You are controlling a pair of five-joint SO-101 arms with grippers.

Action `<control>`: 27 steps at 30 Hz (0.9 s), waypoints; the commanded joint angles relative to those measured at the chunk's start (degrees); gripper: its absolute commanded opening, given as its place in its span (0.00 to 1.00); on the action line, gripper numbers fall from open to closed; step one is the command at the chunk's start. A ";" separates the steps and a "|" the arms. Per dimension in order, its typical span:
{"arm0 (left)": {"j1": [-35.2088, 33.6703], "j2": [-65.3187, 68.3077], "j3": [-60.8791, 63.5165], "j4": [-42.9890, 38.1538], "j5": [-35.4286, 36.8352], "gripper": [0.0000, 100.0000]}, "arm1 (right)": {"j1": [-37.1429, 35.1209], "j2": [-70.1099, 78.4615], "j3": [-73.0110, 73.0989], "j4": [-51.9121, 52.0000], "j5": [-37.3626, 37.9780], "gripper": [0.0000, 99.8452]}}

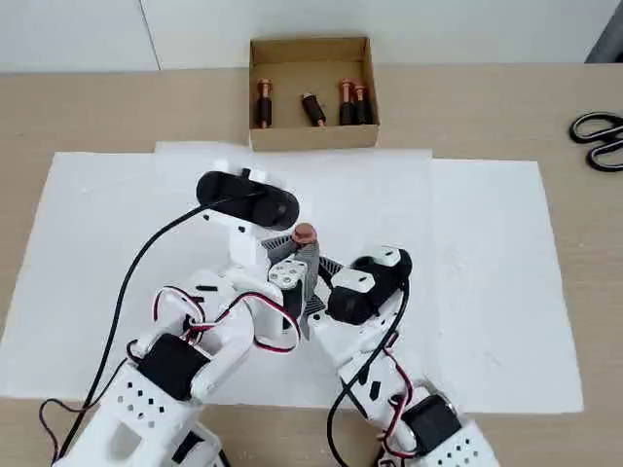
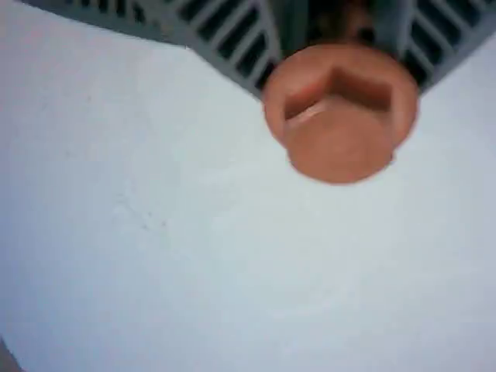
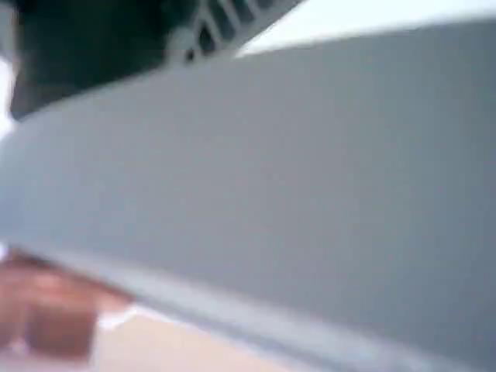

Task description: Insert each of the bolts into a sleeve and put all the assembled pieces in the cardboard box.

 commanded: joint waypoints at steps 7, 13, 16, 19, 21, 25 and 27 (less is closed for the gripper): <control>0.53 -0.79 -1.45 3.78 -0.44 0.01 | 0.04 -1.27 0.53 -0.13 -0.26 0.00; 0.53 -0.88 -1.54 3.78 -3.43 0.05 | 0.04 -1.27 0.53 -0.13 -0.26 0.00; 0.53 -0.88 -1.54 4.13 -3.43 0.14 | 0.04 -1.27 0.53 -0.13 -0.26 0.00; 0.53 -0.88 -3.30 7.47 -3.43 0.21 | 0.04 -1.19 0.53 -0.13 -0.26 0.00; 0.53 -0.88 -6.02 11.08 -3.69 0.22 | 0.04 -1.19 0.53 -0.13 -0.26 0.00; 0.26 -0.88 -14.37 19.08 -3.69 0.22 | 0.22 -1.10 0.53 -0.13 -0.26 0.00; -1.05 -0.88 -17.98 21.54 -3.69 0.22 | 0.40 -1.10 0.53 -0.13 -0.26 0.00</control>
